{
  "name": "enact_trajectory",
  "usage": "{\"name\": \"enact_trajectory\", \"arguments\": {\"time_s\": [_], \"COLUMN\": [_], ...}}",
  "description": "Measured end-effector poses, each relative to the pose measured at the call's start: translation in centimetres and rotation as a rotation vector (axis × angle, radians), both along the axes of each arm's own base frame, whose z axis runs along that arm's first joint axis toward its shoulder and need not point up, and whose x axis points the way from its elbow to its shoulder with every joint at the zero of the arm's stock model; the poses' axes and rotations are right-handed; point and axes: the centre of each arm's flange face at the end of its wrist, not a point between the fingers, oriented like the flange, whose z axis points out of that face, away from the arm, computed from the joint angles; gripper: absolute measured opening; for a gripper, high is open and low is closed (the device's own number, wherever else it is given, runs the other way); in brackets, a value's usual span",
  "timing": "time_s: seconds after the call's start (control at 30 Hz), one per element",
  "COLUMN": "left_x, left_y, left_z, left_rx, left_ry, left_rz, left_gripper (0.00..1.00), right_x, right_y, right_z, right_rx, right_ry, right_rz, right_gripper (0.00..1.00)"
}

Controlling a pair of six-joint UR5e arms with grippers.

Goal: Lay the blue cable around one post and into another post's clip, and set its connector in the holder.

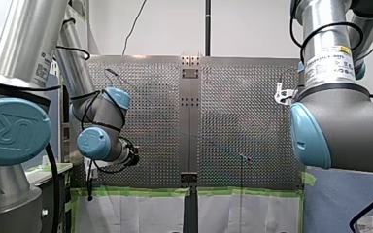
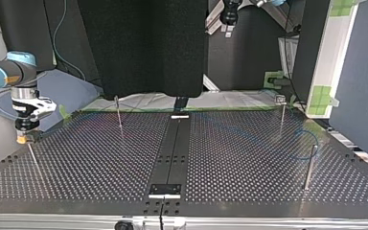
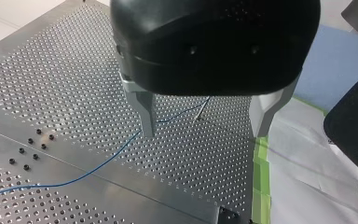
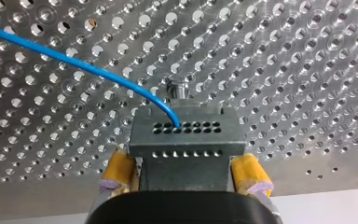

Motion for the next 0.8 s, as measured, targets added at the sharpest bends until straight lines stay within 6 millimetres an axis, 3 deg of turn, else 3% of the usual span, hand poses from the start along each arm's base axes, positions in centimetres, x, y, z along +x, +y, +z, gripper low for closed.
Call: {"name": "enact_trajectory", "arguments": {"time_s": [0.8], "left_x": [0.04], "left_y": [0.03], "left_z": [0.00], "left_rx": [0.000], "left_ry": [0.000], "left_rz": [0.002], "left_gripper": [1.00], "right_x": [0.02], "right_y": [-0.05], "right_z": [0.31], "right_rx": [-0.009], "right_ry": [0.001], "right_rz": [0.000], "right_gripper": [0.99]}}
